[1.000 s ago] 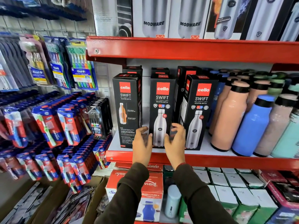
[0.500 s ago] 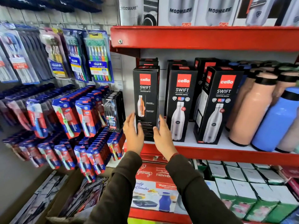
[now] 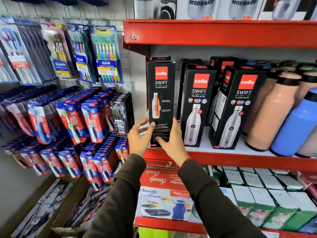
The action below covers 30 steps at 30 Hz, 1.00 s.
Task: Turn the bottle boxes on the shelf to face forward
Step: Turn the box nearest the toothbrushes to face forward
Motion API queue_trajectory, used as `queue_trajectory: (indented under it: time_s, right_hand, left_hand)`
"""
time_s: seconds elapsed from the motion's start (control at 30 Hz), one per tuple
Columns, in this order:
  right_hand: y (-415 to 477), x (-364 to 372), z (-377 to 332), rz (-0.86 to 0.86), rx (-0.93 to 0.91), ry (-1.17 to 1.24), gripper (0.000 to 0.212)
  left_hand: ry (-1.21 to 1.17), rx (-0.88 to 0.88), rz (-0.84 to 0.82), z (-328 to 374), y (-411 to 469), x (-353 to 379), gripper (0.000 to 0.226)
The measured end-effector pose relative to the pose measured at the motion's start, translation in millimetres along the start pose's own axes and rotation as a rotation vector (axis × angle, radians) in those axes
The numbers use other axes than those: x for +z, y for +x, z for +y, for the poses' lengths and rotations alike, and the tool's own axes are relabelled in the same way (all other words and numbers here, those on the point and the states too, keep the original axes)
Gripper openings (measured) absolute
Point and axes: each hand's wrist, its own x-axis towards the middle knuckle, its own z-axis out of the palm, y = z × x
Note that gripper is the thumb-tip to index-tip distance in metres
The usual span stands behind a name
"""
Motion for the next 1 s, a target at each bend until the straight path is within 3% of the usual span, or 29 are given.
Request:
queue_trajectory:
  time_s: [0.13, 0.4, 0.5, 0.57, 0.73, 1.0]
  right_hand:
    - [3, 4, -6, 0.08, -0.044, -0.031, 0.112]
    - [5, 6, -12, 0.15, -0.041, 0.112, 0.101]
    - [5, 3, -13, 0.133, -0.037, 0.159, 0.102]
    - [6, 3, -13, 0.108, -0.03, 0.158, 0.106]
    - [11, 1, -10, -0.053, -0.006, 0.066, 0.116]
    - [20, -1, -1, -0.143, -0.036, -0.062, 0.086]
  left_hand:
    - [-0.168, -0.026, 0.035, 12, -10, 0, 0.028]
    - [-0.119, 0.074, 0.098, 11, -13, -1, 0.024]
    - [0.043, 0.131, 0.03, 3, 0, -2, 0.032]
    - [0.11, 0.058, -0.066, 2, 14, -4, 0.044]
    - [0.012, -0.081, -0.173, -1, 27, -14, 0.043]
    - [-0.069, 0.004, -0.1, 0, 16, -18, 0.031]
